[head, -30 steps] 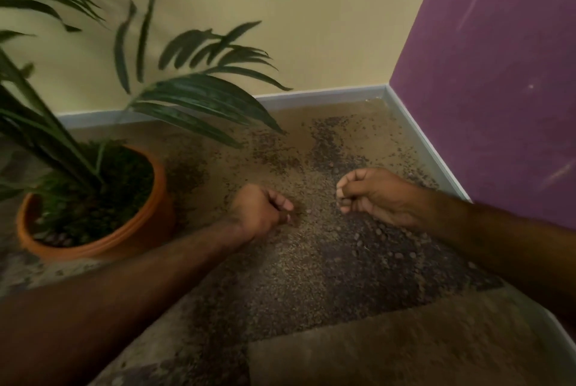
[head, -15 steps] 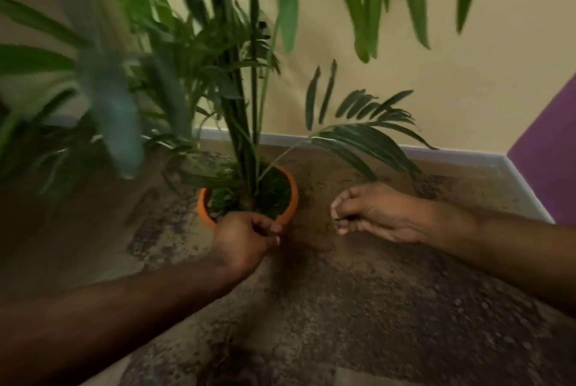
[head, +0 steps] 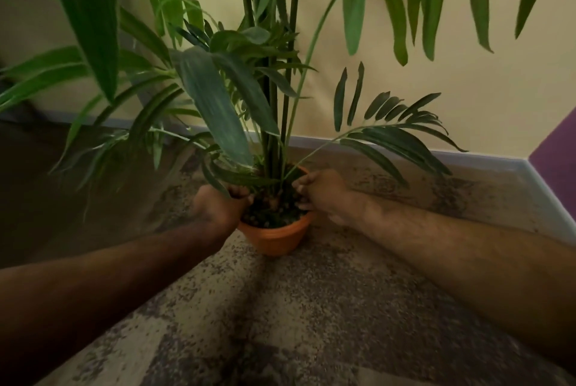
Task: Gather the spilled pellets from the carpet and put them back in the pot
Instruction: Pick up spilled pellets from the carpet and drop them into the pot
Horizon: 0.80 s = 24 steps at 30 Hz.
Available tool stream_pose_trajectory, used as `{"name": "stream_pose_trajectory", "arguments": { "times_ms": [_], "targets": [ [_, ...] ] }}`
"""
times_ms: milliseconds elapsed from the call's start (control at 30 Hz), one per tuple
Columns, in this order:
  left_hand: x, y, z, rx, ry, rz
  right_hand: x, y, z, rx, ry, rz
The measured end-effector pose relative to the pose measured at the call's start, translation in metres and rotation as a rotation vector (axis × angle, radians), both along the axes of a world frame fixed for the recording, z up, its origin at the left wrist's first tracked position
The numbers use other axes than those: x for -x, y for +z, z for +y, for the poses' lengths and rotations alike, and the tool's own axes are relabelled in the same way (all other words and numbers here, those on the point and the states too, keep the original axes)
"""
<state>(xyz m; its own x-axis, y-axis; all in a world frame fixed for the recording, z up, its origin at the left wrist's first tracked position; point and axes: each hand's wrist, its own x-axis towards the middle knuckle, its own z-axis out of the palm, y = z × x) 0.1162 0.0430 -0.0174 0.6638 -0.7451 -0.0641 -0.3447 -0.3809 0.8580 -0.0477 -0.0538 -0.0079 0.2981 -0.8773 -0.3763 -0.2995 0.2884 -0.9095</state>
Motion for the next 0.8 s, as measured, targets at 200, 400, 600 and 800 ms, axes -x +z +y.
{"name": "stream_pose_trajectory", "arguments": {
  "times_ms": [200, 400, 600, 800],
  "targets": [
    [0.009, -0.005, -0.009, -0.03, 0.095, -0.147, 0.023, -0.006, -0.006, 0.095, -0.001, 0.014],
    [0.032, -0.006, -0.004, 0.04, 0.026, -0.278, 0.067, -0.016, 0.0, 0.188, 0.05, 0.015],
    [0.086, -0.011, -0.001, 0.219, -0.214, -0.309, 0.142, -0.031, -0.002, 0.229, 0.08, 0.165],
    [0.146, -0.032, -0.015, 0.313, -0.601, -0.411, 0.247, -0.052, -0.008, 0.307, 0.068, 0.382]
  ]
}}
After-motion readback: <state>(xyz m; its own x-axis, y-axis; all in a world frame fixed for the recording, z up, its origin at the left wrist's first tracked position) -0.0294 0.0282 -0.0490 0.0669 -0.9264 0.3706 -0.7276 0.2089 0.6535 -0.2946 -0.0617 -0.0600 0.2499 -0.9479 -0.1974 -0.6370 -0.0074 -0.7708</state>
